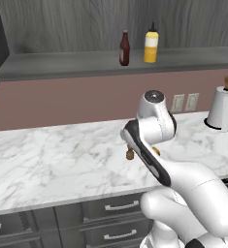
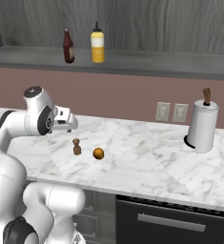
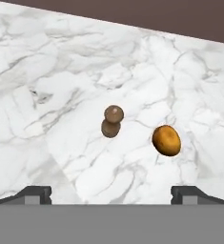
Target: There are various items on the counter. Only move the condiments/shakers into the cabinet.
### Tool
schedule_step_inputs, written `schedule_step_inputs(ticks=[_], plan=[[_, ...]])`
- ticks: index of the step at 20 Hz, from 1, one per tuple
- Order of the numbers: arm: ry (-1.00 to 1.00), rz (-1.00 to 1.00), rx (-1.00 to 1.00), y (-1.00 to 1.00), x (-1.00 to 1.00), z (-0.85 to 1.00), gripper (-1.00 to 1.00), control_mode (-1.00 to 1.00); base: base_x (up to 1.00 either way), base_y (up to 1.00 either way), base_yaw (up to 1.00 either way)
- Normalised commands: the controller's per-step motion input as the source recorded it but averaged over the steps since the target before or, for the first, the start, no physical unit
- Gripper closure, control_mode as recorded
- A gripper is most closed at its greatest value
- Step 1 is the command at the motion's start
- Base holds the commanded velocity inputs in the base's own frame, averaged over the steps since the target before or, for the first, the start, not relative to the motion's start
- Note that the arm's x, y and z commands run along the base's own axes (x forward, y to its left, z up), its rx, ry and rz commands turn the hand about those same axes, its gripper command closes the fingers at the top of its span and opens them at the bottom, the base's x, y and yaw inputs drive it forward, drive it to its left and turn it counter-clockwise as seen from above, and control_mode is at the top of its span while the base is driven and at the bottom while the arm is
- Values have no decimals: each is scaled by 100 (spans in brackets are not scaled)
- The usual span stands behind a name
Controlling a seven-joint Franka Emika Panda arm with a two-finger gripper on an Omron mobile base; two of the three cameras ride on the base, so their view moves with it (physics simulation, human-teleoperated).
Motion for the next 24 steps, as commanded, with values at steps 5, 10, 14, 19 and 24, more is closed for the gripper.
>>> schedule_step_inputs(ticks=[5, 10, 14, 19, 24], plan=[[-1, 0, 2, -3, 35, -33, -100, -100, 0, 0, 0], [0, 0, 15, -13, 11, -36, -100, -100, 0, 0, 0], [0, 0, 18, -9, 0, -38, -100, -100, 0, 0, 0], [0, 0, 0, 0, 10, -17, -100, -100, 0, 0, 0], [0, 0, -5, 0, 27, -19, -100, -100, 0, 0, 0]])
